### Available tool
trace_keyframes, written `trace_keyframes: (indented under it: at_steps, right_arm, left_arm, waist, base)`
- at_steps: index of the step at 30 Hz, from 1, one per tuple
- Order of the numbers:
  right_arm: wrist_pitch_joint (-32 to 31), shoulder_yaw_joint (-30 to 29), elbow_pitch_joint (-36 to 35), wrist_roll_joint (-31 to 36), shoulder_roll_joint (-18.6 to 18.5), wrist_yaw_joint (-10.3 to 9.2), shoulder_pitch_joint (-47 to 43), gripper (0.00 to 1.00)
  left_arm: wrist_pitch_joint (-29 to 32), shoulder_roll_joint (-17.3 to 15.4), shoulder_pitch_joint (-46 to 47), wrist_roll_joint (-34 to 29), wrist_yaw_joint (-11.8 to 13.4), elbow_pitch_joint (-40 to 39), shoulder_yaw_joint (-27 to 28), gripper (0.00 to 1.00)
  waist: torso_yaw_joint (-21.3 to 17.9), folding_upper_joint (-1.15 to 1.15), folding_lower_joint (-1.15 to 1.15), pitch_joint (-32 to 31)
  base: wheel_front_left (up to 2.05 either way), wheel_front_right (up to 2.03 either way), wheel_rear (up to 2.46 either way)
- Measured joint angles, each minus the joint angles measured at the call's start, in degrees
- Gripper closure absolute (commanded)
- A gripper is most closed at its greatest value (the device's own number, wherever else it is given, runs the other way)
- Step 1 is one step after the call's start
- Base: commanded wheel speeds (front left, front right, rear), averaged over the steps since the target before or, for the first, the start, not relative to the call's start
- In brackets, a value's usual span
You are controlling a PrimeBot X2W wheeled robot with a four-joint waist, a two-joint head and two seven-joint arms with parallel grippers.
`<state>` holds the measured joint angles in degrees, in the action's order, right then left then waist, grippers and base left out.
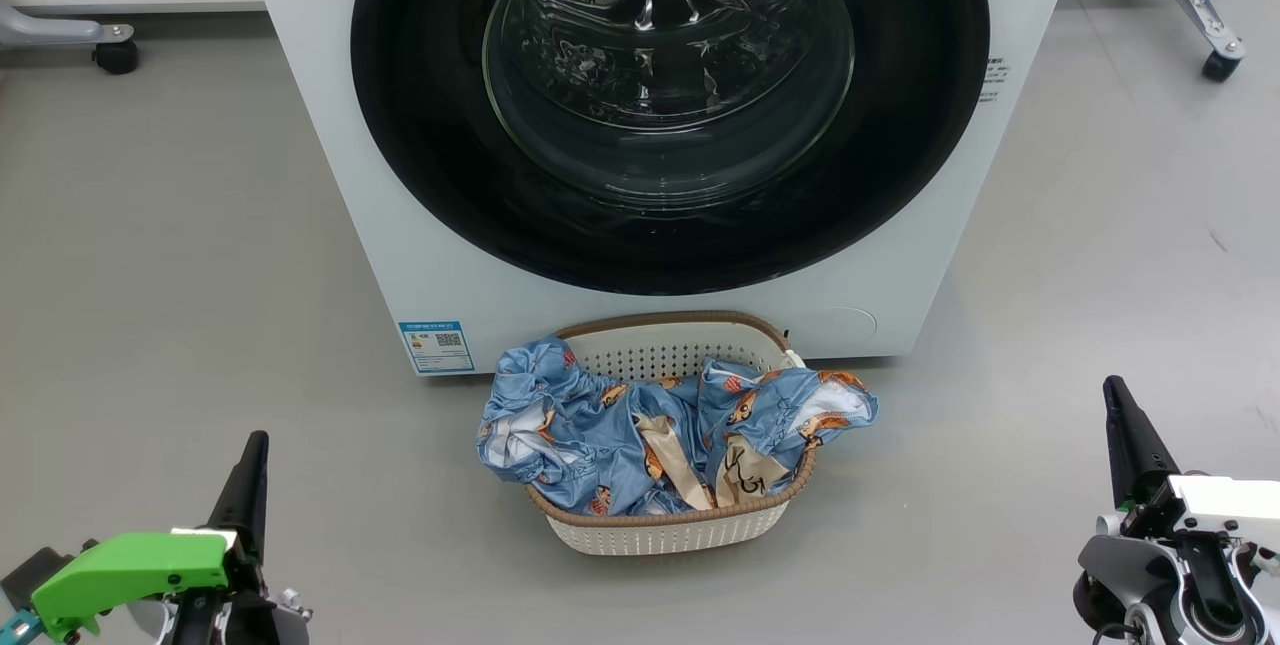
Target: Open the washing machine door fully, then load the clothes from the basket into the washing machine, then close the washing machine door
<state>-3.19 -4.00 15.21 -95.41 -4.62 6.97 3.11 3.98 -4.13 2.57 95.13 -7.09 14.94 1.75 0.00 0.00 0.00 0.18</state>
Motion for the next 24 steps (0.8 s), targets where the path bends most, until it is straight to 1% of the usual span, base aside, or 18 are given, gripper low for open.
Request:
trace_keyframes:
  at_steps: [19, 20, 21, 24]
  right_arm:
    - [-0.05, -0.13, 0.57, 0.09, 0.32, -0.03, -0.35, 1.00]
    - [-0.05, -0.10, 1.15, 0.09, 0.70, -0.03, -0.82, 0.00]
    - [-0.05, 0.08, 2.47, 0.09, 1.49, -0.04, -2.13, 0.00]
    - [0.03, 0.26, 3.34, 0.10, 2.22, -0.04, -3.61, 0.00]
  left_arm:
    - [-0.01, 0.21, -0.38, -0.22, 0.04, 0.62, -0.04, 1.00]
    - [-0.01, 0.47, -0.81, -0.22, 0.07, 1.34, -0.10, 0.00]
    - [-0.01, 1.30, -1.97, -0.22, 0.07, 2.58, -0.19, 0.00]
    - [-0.02, 1.83, -3.37, -0.22, 0.07, 3.33, -0.32, 0.00]
  waist:
    - [0.00, 0.00, 0.00, 0.00]
    - [-0.01, 0.00, 0.00, 0.00]
    - [-0.01, 0.00, 0.00, -0.01]
    - [0.00, 0.00, 0.00, 0.01]
  base:
    - [0.00, 0.00, 0.00]
    - [0.00, 0.00, 0.00]
    - [0.00, 0.00, 0.00]
    - [0.00, 0.00, 0.00]
